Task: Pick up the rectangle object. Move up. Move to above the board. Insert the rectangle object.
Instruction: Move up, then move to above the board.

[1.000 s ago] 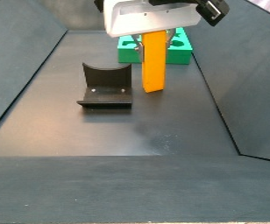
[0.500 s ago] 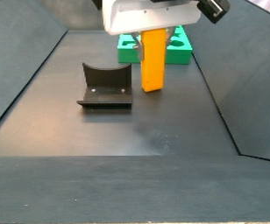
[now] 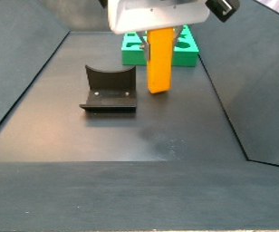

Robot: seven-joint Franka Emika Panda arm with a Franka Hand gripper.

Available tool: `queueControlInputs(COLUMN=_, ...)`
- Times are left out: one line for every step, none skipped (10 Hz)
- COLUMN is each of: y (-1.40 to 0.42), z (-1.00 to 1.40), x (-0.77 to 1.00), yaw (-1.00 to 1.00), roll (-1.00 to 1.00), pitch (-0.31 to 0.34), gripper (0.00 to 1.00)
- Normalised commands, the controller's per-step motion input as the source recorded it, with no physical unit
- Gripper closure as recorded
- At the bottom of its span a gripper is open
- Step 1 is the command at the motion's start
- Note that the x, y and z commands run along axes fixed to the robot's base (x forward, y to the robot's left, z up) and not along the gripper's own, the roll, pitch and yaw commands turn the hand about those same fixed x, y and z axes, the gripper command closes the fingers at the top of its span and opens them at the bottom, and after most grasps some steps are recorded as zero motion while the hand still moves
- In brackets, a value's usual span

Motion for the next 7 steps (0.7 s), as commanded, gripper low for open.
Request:
queueControlInputs(y=0.07, z=0.82, x=0.03, yaw=0.04, roll=0.0, pitch=-0.001, gripper=1.0)
queueControlInputs(y=0.07, z=0.69, x=0.01, yaw=0.04, roll=0.0, pitch=0.022, gripper=1.0)
queueControlInputs(y=0.04, z=0.54, x=0.01, yaw=0.03, roll=0.0, pitch=0.032, gripper=1.0)
queueControlInputs(y=0.02, z=0.31, x=0.01, yaw=0.01, roll=0.01, pitch=0.046, gripper=1.0)
queueControlInputs(y=0.02, z=0.19, x=0.01, yaw=0.01, roll=0.01, pitch=0.051, gripper=1.0)
queueControlInputs(y=0.02, z=1.0, x=-0.09, yaw=-0.09, roll=-0.11, pitch=0.187, gripper=1.0)
queueControlInputs(y=0.02, z=1.0, x=-0.1, yaw=-0.09, roll=-0.11, pitch=0.193, gripper=1.0)
